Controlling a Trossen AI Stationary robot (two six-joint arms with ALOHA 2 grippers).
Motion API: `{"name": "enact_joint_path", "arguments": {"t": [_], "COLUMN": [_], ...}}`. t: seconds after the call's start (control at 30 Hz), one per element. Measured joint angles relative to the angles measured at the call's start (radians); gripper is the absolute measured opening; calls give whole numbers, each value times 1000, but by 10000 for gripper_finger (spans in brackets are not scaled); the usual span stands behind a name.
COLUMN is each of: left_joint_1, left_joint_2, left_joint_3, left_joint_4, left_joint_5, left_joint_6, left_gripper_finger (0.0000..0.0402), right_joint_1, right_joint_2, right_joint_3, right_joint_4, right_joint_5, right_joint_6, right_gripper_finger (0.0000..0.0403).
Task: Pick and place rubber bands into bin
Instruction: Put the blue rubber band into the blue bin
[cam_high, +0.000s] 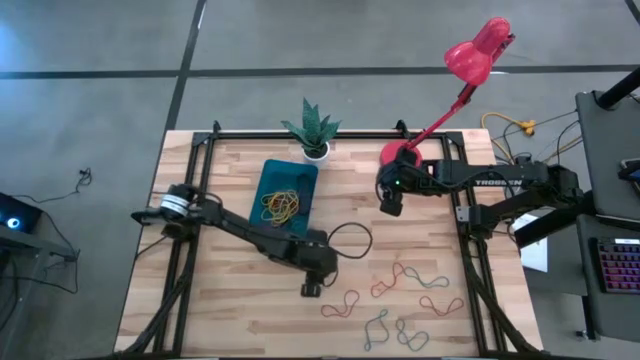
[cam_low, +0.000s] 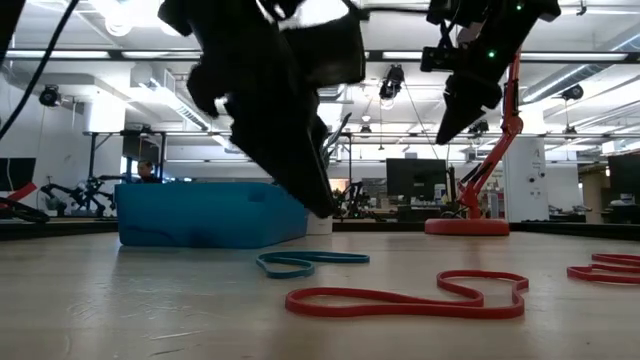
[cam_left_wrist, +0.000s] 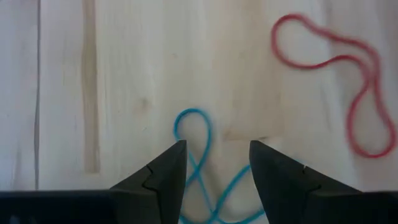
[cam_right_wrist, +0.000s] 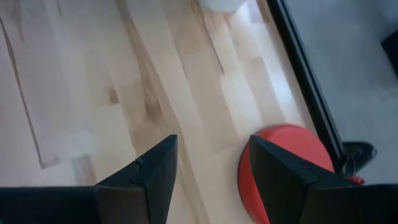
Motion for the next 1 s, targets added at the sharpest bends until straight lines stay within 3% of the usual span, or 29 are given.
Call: {"name": "enact_joint_path", "arguments": {"t": [0.4, 0.73, 1.0], "left_joint_1": [30, 19, 15], "left_joint_2": [67, 60, -17], "left_joint_3": [-2, -35, -33], "left_joint_4": [-31, -75, -283], "left_joint_5": [2, 84, 214], "left_joint_6": [20, 7, -62], "left_gripper_finger": [151, 14, 0], "right_joint_1": [0, 0, 0], "right_joint_2": [0, 0, 0], "right_joint_3": [0, 0, 0], "right_joint_4": [-60, -57, -46], "right_joint_5": [0, 1, 2], "right_joint_6": [46, 48, 44], "right_gripper_finger": [185, 185, 185]}}
